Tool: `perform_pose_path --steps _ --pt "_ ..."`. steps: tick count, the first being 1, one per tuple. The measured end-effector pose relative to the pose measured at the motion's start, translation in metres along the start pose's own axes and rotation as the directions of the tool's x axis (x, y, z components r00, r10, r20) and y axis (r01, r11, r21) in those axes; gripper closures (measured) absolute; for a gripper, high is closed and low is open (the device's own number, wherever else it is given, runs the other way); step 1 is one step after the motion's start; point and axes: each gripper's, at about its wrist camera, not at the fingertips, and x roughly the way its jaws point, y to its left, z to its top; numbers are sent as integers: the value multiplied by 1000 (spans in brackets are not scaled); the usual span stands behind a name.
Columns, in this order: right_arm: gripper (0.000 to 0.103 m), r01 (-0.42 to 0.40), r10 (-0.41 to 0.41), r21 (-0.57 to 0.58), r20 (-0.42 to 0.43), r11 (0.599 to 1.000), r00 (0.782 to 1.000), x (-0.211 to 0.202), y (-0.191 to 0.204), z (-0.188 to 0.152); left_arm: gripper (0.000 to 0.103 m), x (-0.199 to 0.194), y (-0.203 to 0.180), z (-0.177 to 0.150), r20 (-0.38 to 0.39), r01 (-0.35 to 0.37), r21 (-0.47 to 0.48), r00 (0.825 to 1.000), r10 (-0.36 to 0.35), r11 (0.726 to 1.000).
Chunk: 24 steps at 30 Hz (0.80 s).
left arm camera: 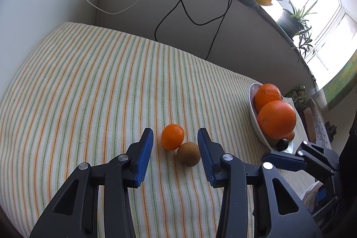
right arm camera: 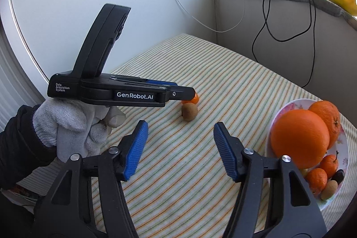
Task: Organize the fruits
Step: 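Close the left tool on the small tangerine while the right tool closes on the kiwi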
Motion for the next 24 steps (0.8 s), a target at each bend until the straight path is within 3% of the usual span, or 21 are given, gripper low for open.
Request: perform_pose_path --steps 7,20,24 --pt "56 9 -8 26 -60 1000 998 36 -4 8 64 3 2 2 -33 8 17 999 -7 1000" --pt "59 36 -32 39 -97 999 995 70 -13 16 69 13 3 5 -80 22 35 997 -19 999" --pt "59 34 -30 40 -98 999 995 75 -14 17 76 13 3 5 -78 20 42 997 -17 999"
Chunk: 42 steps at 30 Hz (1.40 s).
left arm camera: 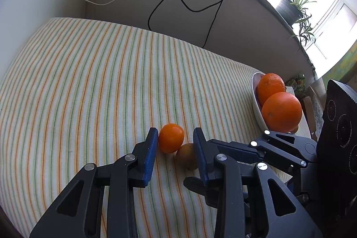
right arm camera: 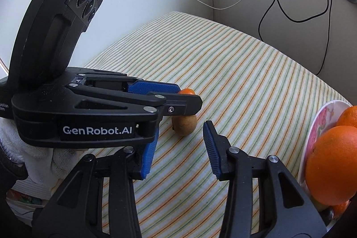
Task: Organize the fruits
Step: 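Close the left tool on the small tangerine while the right tool closes on the kiwi, then carry the tangerine with the left tool while the right tool carries the kiwi over the plate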
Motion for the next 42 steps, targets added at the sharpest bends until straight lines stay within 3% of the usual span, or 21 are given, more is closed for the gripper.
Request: perform_pose_path --steps 2,13,19,42 --pt "60 -1 1 -1 -2 1000 1000 3 1 2 82 -1 1 -1 1 -1 2 1000 1 1000" --pt "66 -3 3 -1 -16 1000 1000 14 4 6 83 -1 5 -2 1 14 -13 1000 -14 1000" --pt "76 -2 3 13 -23 1000 1000 24 -3 8 81 1 2 -2 -10 12 -1 1000 -12 1000" --pt "76 -20 19 31 21 999 1000 -12 0 -7 82 -9 -6 -5 43 2 4 999 -2 1000"
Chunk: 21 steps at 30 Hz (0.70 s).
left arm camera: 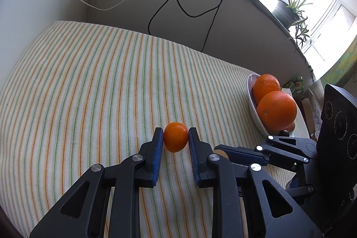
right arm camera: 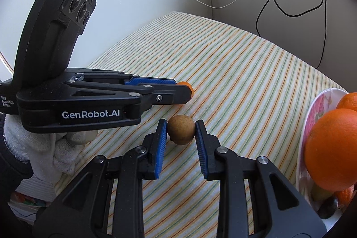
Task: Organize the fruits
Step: 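Carry the tangerine with the left tool while the right tool carries the kiwi over the plate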
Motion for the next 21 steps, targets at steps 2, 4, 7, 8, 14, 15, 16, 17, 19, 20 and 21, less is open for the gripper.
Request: perform_pose_path --steps 2,4,7,8,14,15,16,17,19,20,21 --pt "76 -3 3 6 9 1000 1000 -5 -1 0 82 -2 -4 -1 7 4 2 1000 -4 1000" --pt "76 -7 7 10 21 1000 1000 -15 -4 -3 82 -5 -8 -1 15 10 5 1000 -10 1000" --pt "76 -10 9 14 41 1000 999 -32 -3 -10 82 -11 -11 -3 26 26 8 999 -26 1000" --pt "76 -10 10 15 47 1000 999 -37 -4 -11 82 -12 -14 -2 30 33 10 999 -33 999" --pt "76 -8 6 19 101 1000 995 -69 -4 -18 82 -18 -32 -2 49 66 36 997 -68 997" --pt "76 -5 3 20 109 1000 994 -76 -6 -20 82 -19 -36 -2 51 70 43 996 -72 997" --pt "76 -2 0 23 116 1000 993 -79 -10 -23 82 -20 -40 -2 54 73 48 996 -76 996" --pt "76 1 -4 27 124 1000 992 -86 -11 -26 82 -20 -43 -2 57 79 52 995 -82 996" --pt "76 6 -11 39 136 999 991 -97 -16 -30 82 -20 -50 -2 59 92 58 994 -96 994" --pt "76 9 -15 45 141 999 990 -100 -20 -29 82 -20 -54 -2 60 97 62 993 -101 993" --pt "76 12 -19 50 146 999 989 -105 -25 -30 82 -19 -57 -3 59 102 65 993 -106 993"
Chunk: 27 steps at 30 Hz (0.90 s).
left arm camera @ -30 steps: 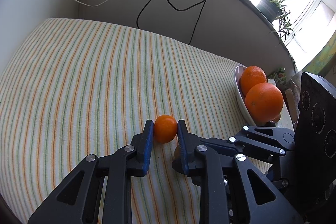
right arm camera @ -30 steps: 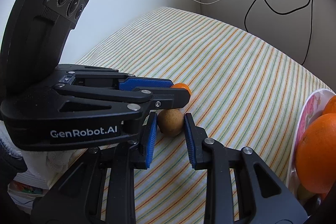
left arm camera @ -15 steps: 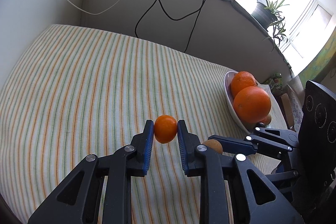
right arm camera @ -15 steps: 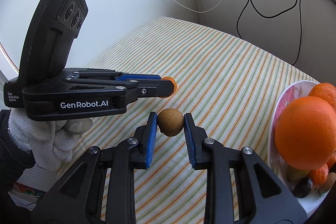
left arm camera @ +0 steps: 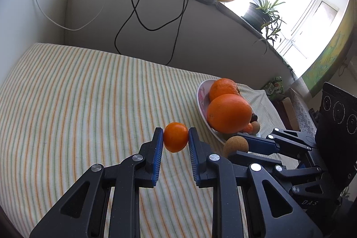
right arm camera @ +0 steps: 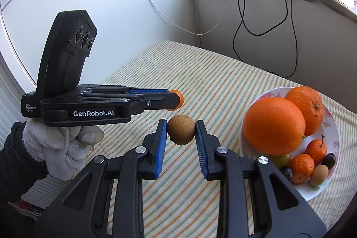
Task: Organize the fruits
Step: 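Carry the tangerine with the left tool while the right tool carries the kiwi over the plate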
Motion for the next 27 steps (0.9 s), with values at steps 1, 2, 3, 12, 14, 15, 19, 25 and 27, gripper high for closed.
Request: perform_pose_path --steps 1,2,3,12,14,15,19,25,27 --pt "76 5 -5 5 5 1000 1000 -4 -4 0 82 1 -4 0 -2 5 4 1000 -5 1000" --pt "76 10 -10 10 10 1000 1000 -8 -8 1 82 3 -8 0 -3 9 9 1000 -9 1000" --pt "76 15 -16 15 15 1000 1000 -12 -12 1 82 4 -11 -1 -2 13 13 1000 -13 1000" --pt "76 74 -76 54 44 996 996 -42 -45 0 82 12 -46 -1 -4 56 62 998 -56 996" --pt "76 87 -91 65 50 994 995 -47 -52 0 82 15 -53 0 -6 63 74 998 -63 995" --pt "76 93 -97 70 51 993 994 -48 -56 1 82 16 -56 1 -8 68 79 998 -67 995" --pt "76 119 -124 86 56 989 991 -57 -71 0 82 24 -70 5 -12 79 108 997 -78 991" --pt "76 150 -158 118 61 982 986 -68 -95 -3 82 35 -90 9 -20 95 147 995 -93 984" --pt "76 158 -167 126 60 979 984 -70 -102 -5 82 38 -97 10 -24 101 160 995 -98 982"
